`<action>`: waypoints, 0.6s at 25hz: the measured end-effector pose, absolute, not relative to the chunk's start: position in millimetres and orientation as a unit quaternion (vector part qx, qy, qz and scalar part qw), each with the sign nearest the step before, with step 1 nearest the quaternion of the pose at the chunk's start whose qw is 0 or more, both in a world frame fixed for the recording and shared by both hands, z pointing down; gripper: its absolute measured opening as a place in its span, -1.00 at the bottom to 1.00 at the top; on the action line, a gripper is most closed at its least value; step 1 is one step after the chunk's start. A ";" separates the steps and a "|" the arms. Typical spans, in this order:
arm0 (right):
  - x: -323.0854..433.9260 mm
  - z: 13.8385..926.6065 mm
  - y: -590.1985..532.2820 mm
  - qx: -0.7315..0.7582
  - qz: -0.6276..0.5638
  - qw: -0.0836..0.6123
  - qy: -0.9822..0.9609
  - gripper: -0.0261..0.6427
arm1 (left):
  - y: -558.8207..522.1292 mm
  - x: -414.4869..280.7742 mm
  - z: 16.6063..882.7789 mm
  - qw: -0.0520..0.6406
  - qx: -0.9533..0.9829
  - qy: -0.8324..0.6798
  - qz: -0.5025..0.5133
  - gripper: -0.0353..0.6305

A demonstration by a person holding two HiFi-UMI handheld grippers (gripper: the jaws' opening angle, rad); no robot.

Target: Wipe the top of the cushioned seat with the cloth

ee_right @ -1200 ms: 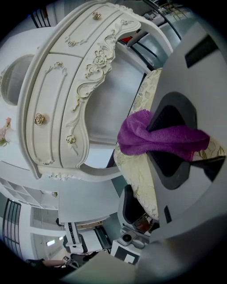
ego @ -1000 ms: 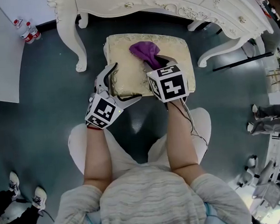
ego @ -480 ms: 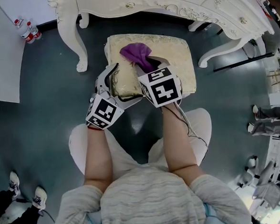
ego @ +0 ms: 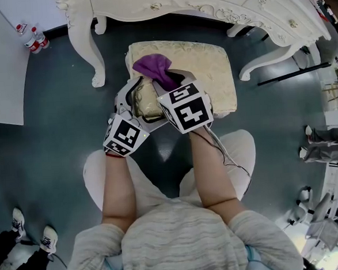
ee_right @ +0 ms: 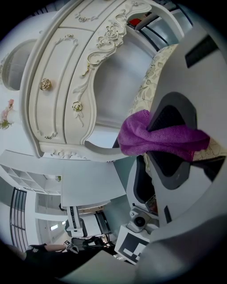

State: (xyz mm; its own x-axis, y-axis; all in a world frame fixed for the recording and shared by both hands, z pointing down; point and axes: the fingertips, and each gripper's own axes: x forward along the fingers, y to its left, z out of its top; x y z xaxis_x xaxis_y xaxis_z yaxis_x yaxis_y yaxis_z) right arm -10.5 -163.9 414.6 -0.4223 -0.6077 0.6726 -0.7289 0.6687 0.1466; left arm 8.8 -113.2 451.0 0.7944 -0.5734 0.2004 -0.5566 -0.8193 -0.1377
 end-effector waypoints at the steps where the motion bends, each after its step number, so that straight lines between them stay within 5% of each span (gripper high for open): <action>1: -12.4 414.6 -163.3 0.395 0.086 0.359 -0.841 -0.58 | -113.3 8.7 451.0 0.036 -0.947 0.298 -0.117 0.89; 15: -28.6 411.0 -156.3 0.361 0.108 0.324 -0.868 -0.58 | -114.6 8.8 442.9 0.046 -0.947 0.297 -0.112 0.89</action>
